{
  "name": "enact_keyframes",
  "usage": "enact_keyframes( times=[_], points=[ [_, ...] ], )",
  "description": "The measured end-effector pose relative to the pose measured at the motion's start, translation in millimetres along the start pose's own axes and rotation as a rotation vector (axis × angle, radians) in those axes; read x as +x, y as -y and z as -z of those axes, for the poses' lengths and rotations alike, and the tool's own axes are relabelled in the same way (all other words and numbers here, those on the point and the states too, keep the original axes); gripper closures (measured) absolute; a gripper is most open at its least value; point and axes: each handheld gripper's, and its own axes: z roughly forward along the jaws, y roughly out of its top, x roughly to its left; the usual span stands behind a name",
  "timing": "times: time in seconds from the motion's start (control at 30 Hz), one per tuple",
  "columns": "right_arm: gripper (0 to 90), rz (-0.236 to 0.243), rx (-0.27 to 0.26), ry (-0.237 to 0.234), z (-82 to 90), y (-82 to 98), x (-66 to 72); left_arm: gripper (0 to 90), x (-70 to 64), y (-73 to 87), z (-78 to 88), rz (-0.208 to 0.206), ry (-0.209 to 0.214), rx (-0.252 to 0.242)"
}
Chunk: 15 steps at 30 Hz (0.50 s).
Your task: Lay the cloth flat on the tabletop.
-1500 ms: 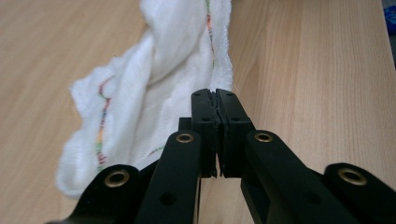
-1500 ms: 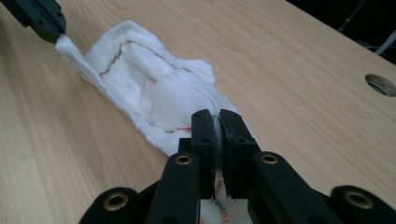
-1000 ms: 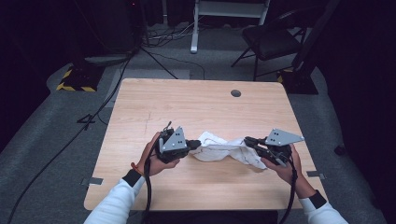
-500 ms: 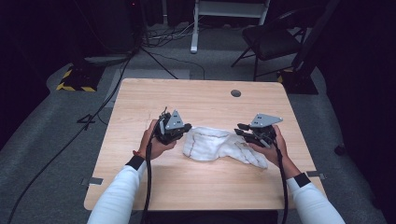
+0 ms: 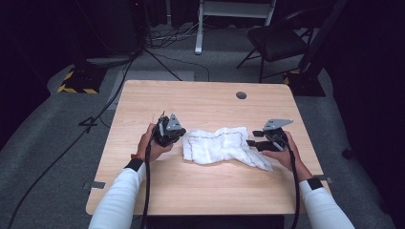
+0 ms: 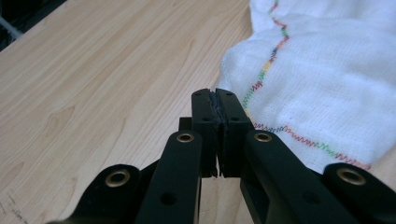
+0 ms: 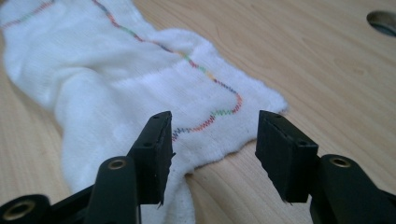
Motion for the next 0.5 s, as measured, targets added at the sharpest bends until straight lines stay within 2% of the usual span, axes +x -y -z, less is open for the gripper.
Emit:
enact_keyframes(
  times=[0.13, 0.3, 0.4, 0.5],
  points=[
    [45.8, -0.022, 0.056, 0.027, -15.7, 3.3, -4.6, 87.4, 2.3, 2.9, -7.2, 0.007, -0.001, 0.02],
    [45.3, -0.085, 0.059, 0.039, -28.6, 0.2, -14.4, 87.3, 3.5, 4.4, -16.2, 0.013, 0.001, 0.048],
    [45.1, -0.08, 0.065, 0.061, -35.7, -2.6, -17.4, 87.4, 4.4, 5.5, -20.0, 0.021, 0.003, 0.054],
    [45.0, -0.097, 0.068, 0.047, -43.2, -5.7, -21.0, 87.4, 5.8, 7.5, -24.5, 0.024, 0.004, 0.076]
  ],
)
